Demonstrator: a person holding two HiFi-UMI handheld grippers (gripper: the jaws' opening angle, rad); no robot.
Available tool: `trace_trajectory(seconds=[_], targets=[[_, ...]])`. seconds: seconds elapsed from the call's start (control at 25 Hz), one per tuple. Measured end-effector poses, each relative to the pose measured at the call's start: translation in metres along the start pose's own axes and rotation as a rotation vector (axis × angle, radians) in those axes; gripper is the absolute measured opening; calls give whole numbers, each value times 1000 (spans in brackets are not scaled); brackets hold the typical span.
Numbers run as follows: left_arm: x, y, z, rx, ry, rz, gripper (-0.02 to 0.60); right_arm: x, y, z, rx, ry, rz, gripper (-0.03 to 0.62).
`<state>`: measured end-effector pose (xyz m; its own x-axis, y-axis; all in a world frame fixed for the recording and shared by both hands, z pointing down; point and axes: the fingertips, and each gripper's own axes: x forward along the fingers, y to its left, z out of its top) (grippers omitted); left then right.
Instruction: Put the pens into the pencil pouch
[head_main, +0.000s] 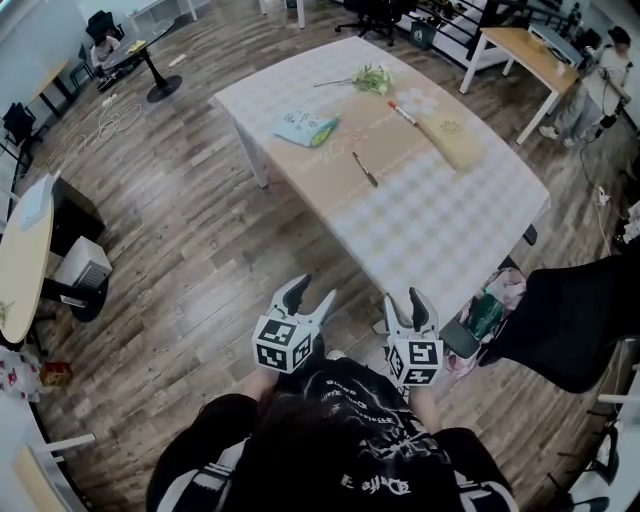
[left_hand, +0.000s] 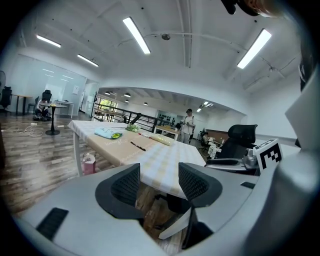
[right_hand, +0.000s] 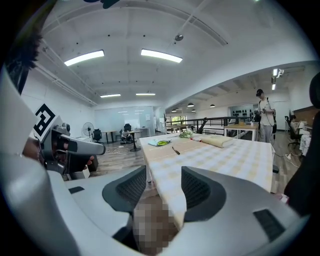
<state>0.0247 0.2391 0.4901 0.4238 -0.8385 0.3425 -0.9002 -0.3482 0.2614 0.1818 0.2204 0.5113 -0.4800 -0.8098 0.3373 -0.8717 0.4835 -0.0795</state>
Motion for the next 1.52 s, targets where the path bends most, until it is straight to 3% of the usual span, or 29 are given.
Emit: trace_trajectory(seconds=[0.4,1.12,1.52], targets=[[54,40,20,71,33,-20,239,61,-5,8,36,26,42,199],[181,209,125,110,53,-142,239,251,-16,93,67,25,-164,187],[220,287,152,111,84,-183,239,329,-9,111,104,36,-230,187]])
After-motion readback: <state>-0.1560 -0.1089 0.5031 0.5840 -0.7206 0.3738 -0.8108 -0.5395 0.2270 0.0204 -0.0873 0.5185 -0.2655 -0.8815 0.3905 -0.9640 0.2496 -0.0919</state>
